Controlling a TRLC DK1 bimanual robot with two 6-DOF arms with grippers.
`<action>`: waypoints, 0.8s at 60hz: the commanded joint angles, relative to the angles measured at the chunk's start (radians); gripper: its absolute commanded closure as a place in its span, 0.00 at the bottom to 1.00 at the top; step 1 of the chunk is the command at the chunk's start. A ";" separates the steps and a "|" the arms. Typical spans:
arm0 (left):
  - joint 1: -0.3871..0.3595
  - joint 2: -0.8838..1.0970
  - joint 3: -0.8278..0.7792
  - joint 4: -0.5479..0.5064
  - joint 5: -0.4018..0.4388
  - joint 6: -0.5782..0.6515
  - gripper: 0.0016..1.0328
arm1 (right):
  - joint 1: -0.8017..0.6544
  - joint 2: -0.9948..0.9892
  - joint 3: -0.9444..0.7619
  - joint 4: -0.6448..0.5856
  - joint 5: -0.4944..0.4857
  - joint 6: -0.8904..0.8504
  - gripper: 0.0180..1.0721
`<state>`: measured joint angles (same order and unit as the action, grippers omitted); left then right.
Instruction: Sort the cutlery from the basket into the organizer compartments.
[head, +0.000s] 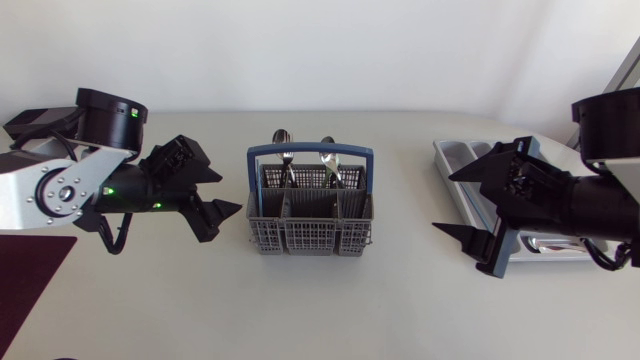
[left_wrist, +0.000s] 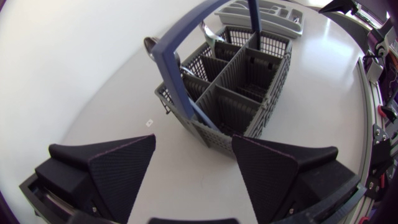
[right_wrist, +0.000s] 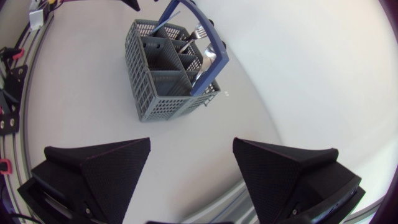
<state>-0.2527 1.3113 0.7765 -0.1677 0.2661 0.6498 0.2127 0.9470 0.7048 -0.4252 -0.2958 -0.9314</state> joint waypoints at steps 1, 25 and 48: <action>0.020 0.065 0.020 0.025 0.018 -0.022 0.18 | 0.040 0.047 -0.019 0.025 0.017 0.111 0.04; 0.032 0.261 0.086 0.105 0.016 -0.024 0.21 | 0.237 0.302 0.009 0.080 0.064 0.232 0.12; 0.098 0.405 0.162 0.120 0.035 -0.049 0.67 | 0.347 0.420 0.033 0.141 0.064 0.276 0.76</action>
<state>-0.1604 1.6749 0.8989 -0.0532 0.2810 0.6239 0.5549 1.3319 0.7124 -0.3046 -0.2371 -0.6807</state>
